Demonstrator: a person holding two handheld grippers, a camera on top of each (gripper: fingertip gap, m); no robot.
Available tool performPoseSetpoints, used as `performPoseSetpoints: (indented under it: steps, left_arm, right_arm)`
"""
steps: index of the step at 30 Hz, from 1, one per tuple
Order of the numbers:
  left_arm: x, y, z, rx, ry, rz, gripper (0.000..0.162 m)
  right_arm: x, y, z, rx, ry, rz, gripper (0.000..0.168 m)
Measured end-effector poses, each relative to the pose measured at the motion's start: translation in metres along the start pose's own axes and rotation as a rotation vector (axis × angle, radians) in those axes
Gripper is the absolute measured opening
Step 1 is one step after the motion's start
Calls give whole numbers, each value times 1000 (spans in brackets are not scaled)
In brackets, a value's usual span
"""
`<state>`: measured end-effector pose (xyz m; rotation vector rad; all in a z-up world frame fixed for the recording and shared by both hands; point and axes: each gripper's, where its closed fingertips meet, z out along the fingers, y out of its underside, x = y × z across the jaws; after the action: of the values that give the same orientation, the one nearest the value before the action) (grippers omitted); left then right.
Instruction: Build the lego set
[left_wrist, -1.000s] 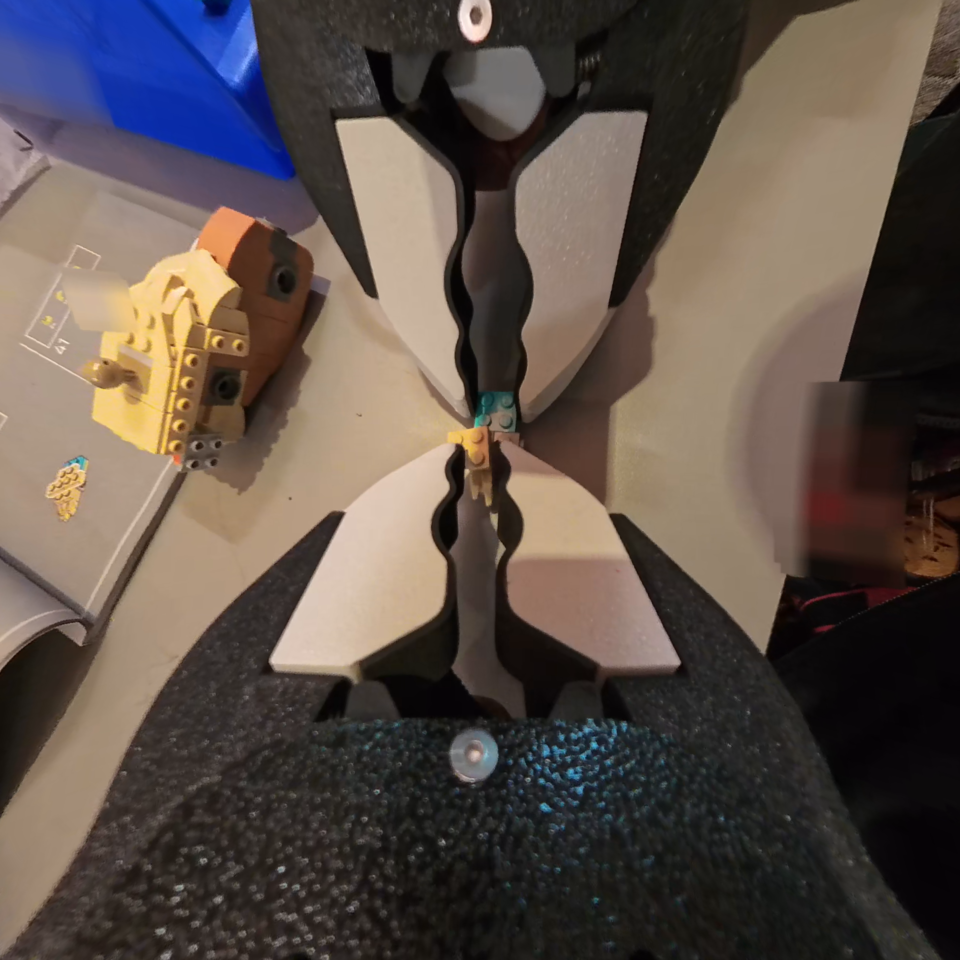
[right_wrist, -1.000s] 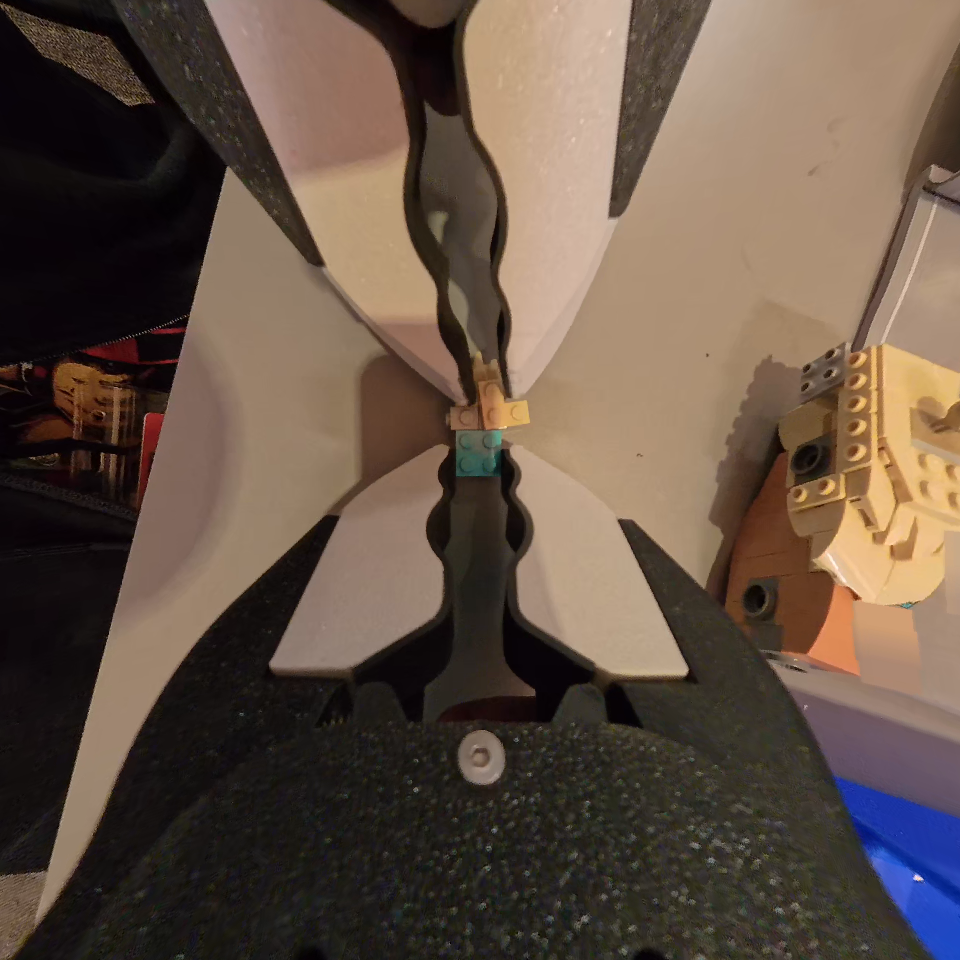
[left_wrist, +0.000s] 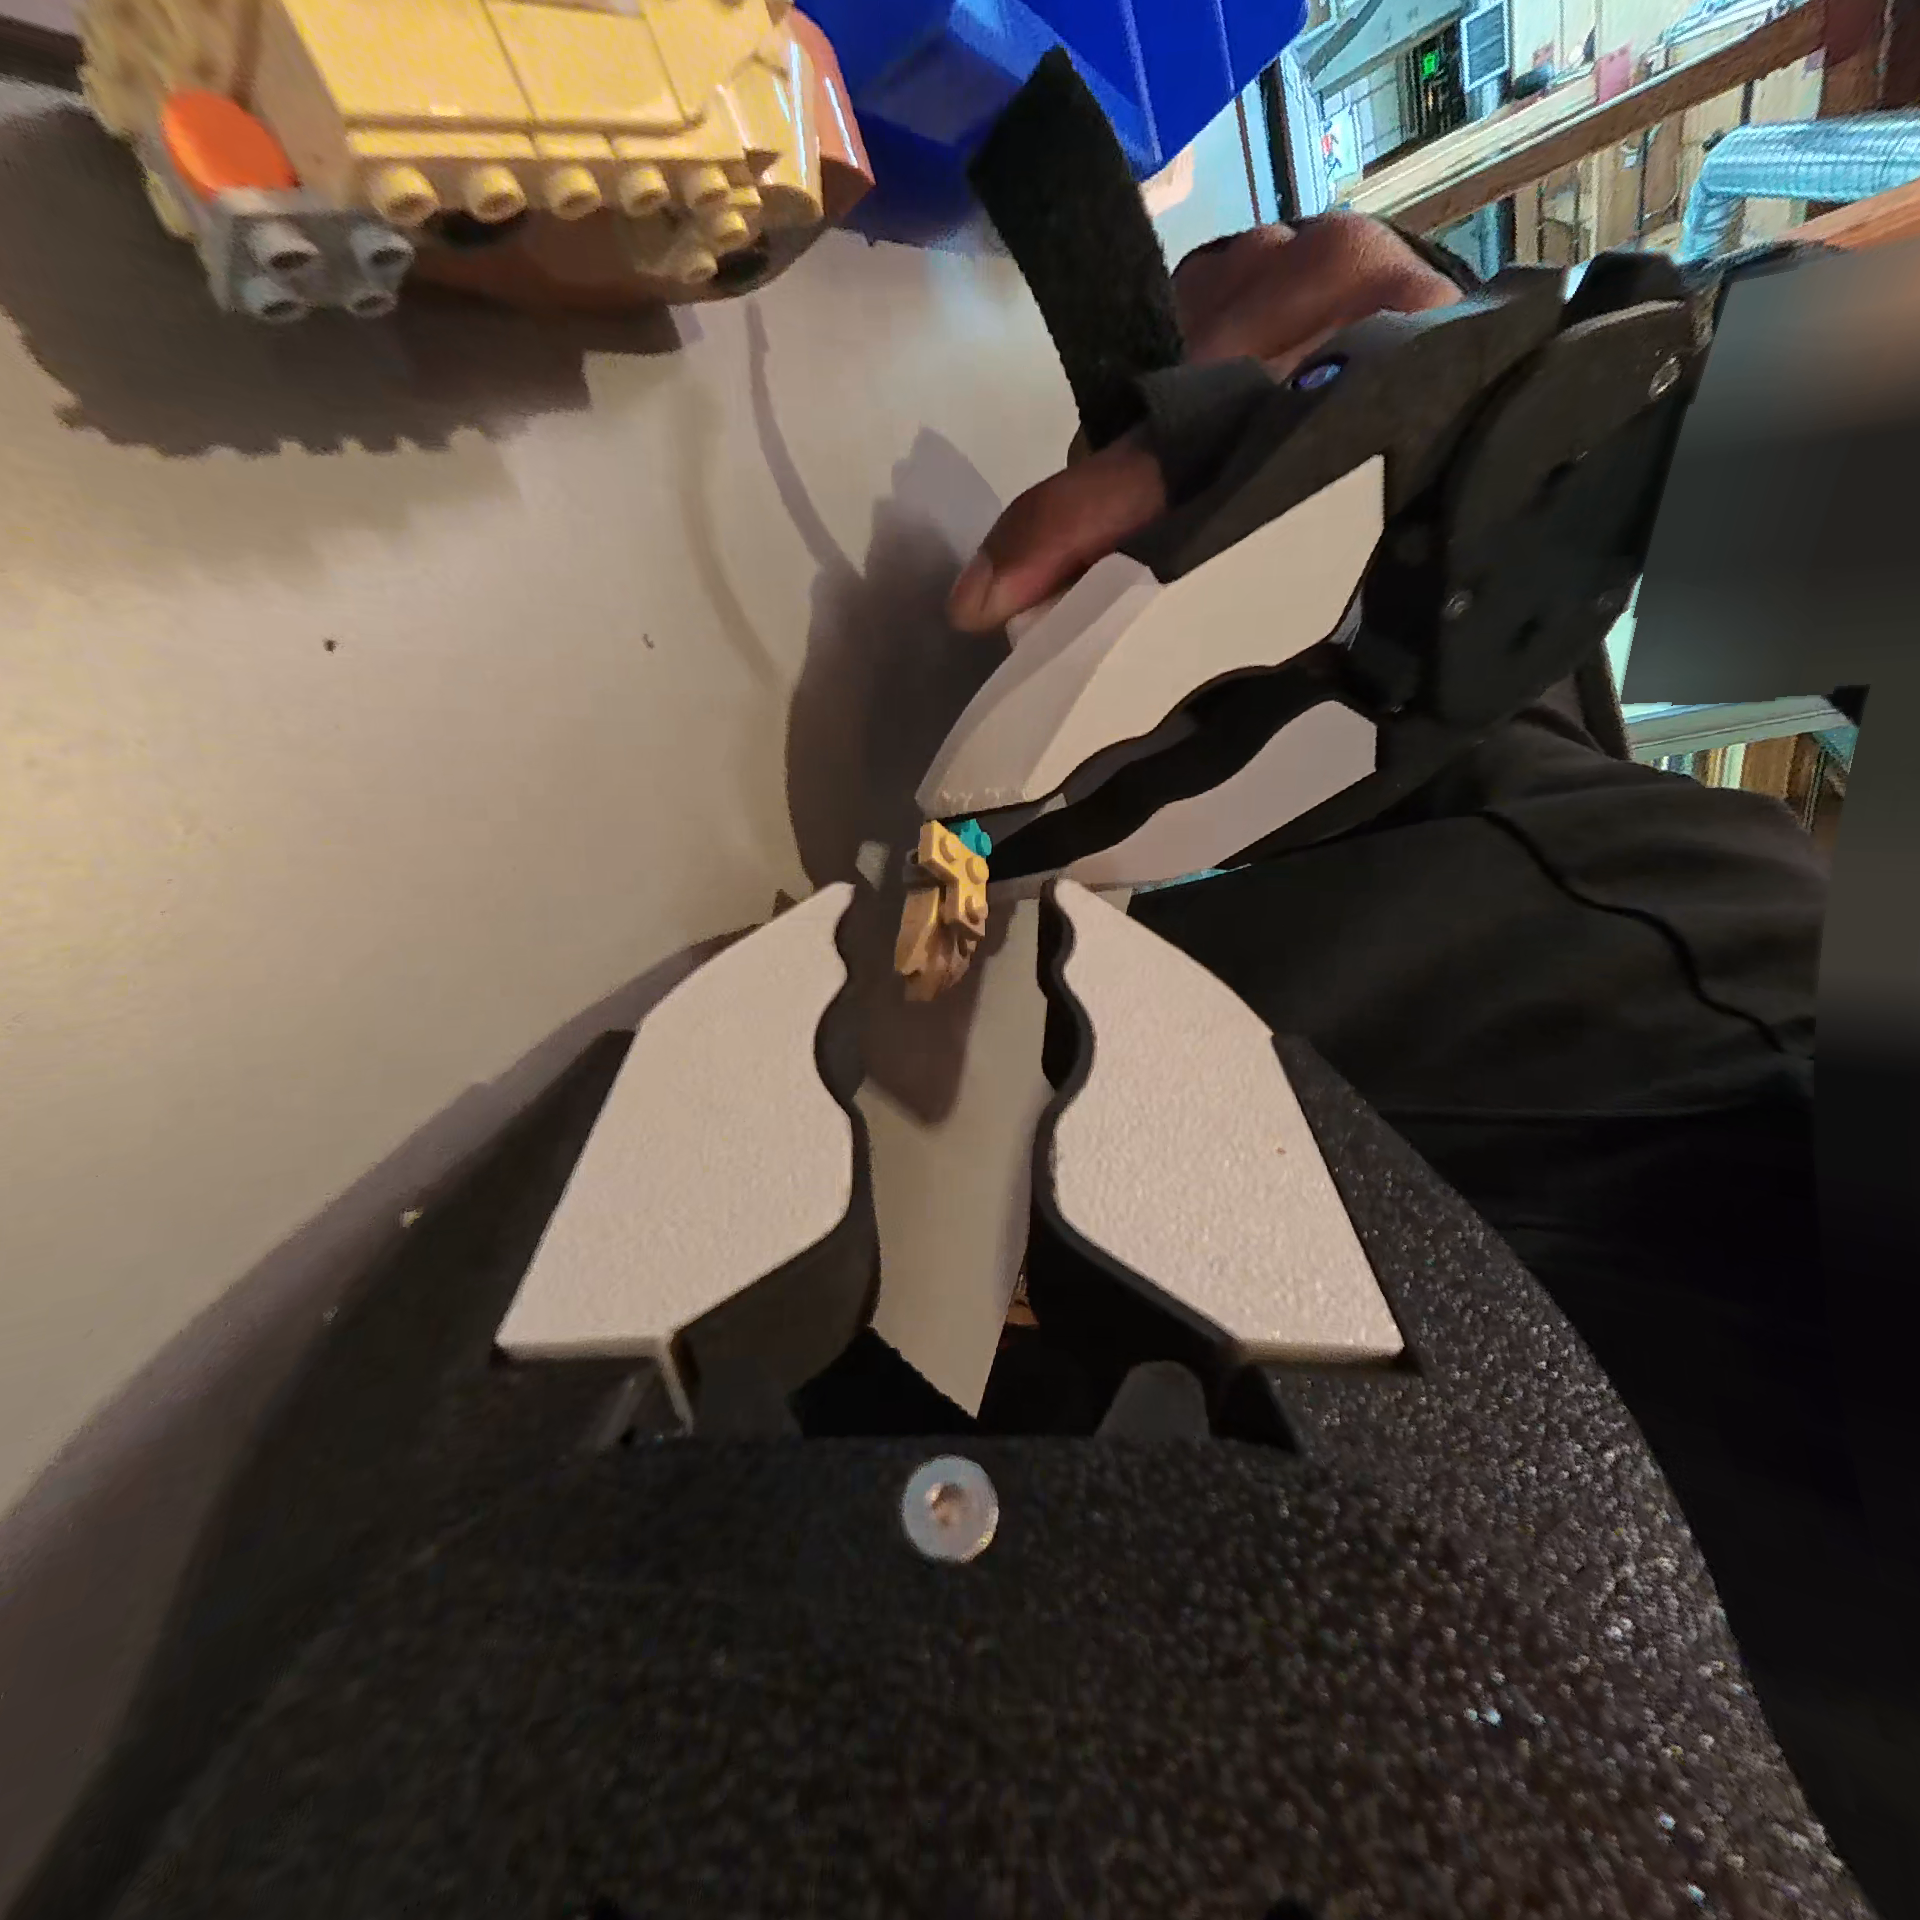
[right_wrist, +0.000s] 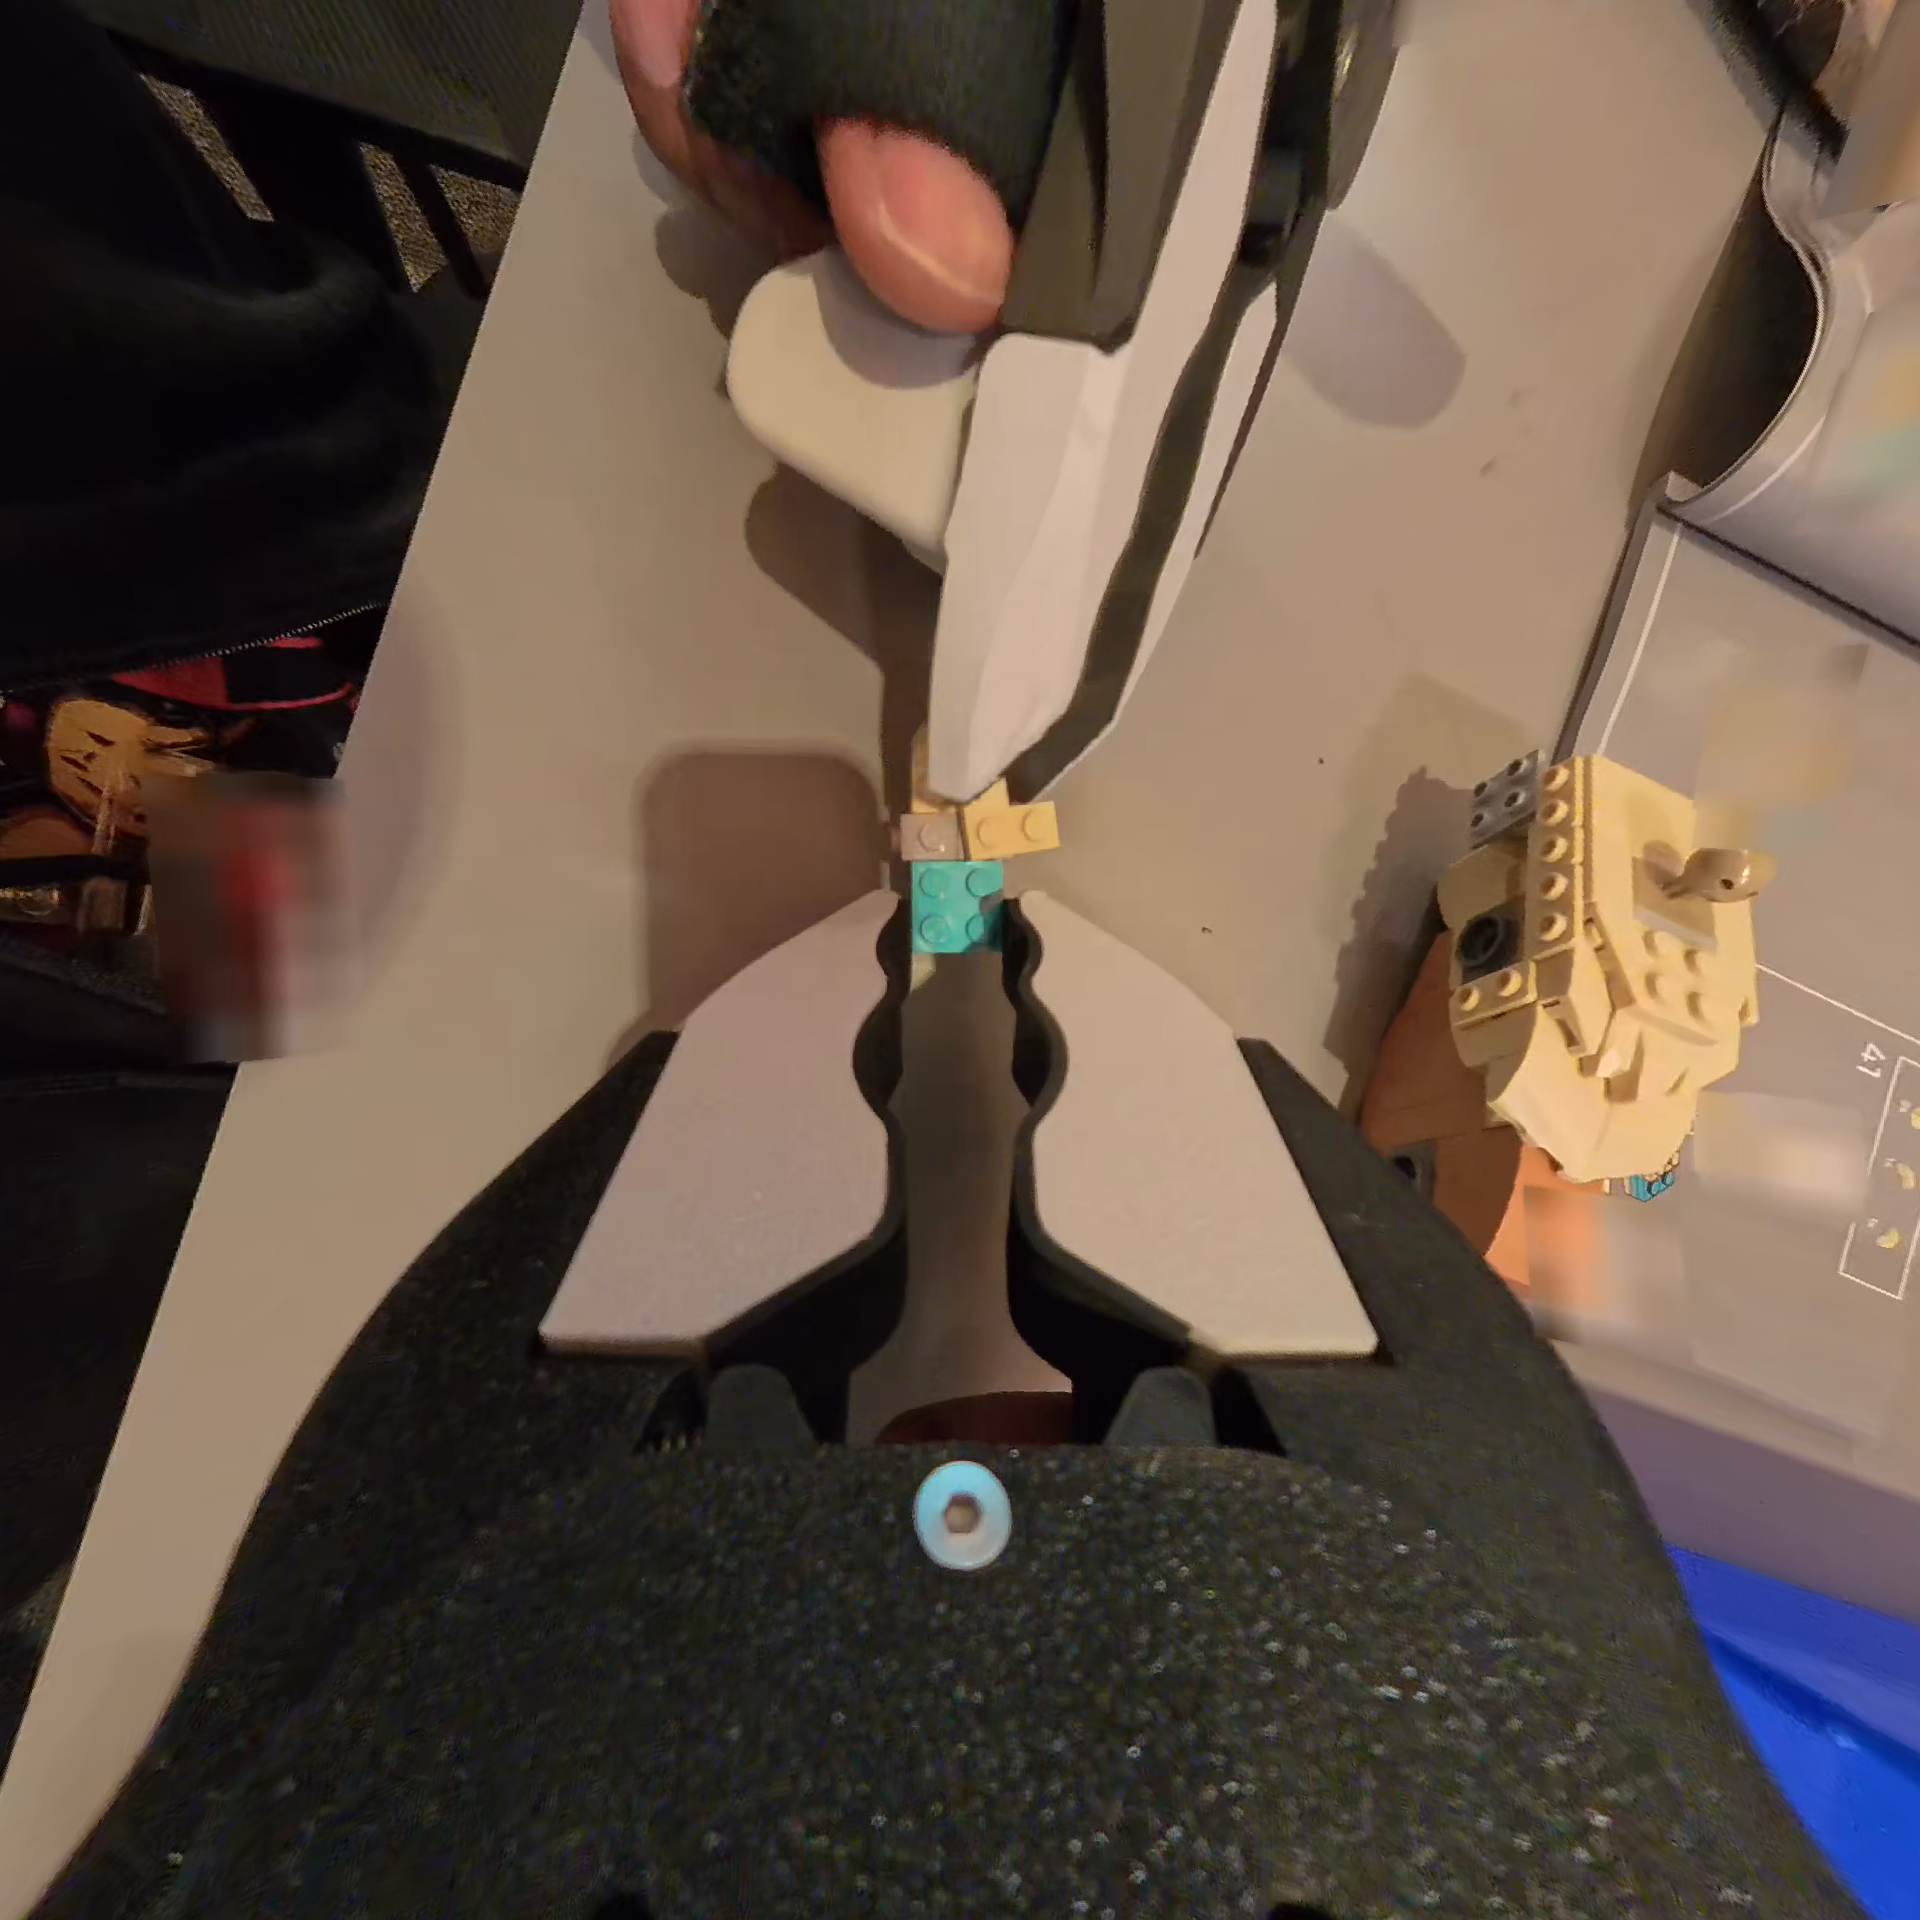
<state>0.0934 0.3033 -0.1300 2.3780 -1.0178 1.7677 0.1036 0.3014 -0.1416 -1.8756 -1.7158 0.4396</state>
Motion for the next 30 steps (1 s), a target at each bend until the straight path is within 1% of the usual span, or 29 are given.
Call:
performPoseSetpoints:
  steps: [2,5,6,14,21,30]
  left_arm:
    - [-1,1,1,-7,-7,6,27]
    - [-1,1,0,-8,9,16,15]
    - [-1,1,0,-9,17,18,14]
    - [0,4,0,-45,15,52,14]
    - [-2,11,2,-139,4,97,15]
    - [-2,22,5,-276,32,91,15]
  right_arm:
    - [0,-1,0,3,1,-2,16]
    - [0,-2,-1,7,4,-9,16]
    - [0,-2,-1,6,3,-10,16]
    - [-2,-3,-1,7,-2,-22,16]
    - [-6,-3,-1,-1,-4,-52,16]
    - [-14,-4,1,-2,-30,-117,16]
